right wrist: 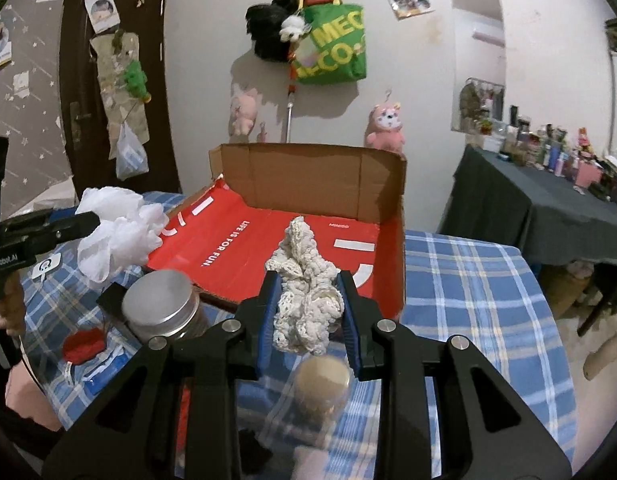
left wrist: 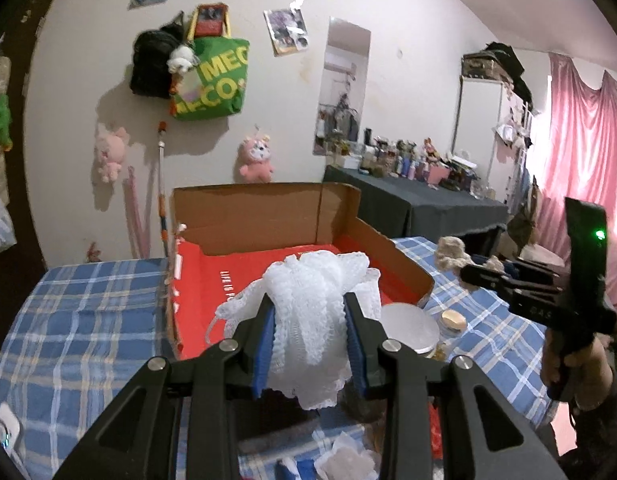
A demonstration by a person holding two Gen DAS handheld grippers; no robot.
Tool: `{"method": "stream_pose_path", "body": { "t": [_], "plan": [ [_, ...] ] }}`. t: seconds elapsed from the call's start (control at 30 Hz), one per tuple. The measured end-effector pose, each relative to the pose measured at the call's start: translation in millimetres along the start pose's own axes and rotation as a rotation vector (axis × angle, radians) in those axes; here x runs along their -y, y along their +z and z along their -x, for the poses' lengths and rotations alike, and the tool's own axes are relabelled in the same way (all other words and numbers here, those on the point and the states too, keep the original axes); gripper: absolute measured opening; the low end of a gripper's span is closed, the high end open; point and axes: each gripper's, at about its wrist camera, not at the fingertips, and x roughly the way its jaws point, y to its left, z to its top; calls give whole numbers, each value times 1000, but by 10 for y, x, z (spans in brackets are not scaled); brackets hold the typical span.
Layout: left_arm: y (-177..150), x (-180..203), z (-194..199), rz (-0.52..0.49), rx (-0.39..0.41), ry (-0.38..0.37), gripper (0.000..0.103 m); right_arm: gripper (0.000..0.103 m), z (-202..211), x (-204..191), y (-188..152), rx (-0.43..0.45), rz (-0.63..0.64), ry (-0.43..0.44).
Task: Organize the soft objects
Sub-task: 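Carry the bath puff and scrunchie into the red-lined box with both tools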
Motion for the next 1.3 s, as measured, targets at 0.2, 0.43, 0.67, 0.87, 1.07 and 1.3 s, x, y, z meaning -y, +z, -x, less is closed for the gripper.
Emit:
{"method": "stream_pose_path", "body": {
  "t": [0.2, 0.43, 0.67, 0.87, 1.07, 1.3],
  "plan": [
    [305, -72, -313, -80, -43, 10, 34, 27, -362, 109, 334, -64, 23, 46],
    [596, -173, -921, -110, -137, -18, 34, 27, -1013, 45, 690, -162, 59, 83],
    [738, -311, -1687, -99, -258, -19, 34, 27, -1875, 65, 911, -297, 39, 72],
    [832, -423, -2208, -103, -311, 11, 34, 27, -2485, 266, 991, -404, -39, 50],
    [825, -538, -2638, -108, -339, 48, 34, 27, -2948, 453, 956, -494, -91, 15],
    [738, -553, -2940, -132, -365, 78, 37, 27, -3216, 479, 868, -547, -67, -11]
  ]
}}
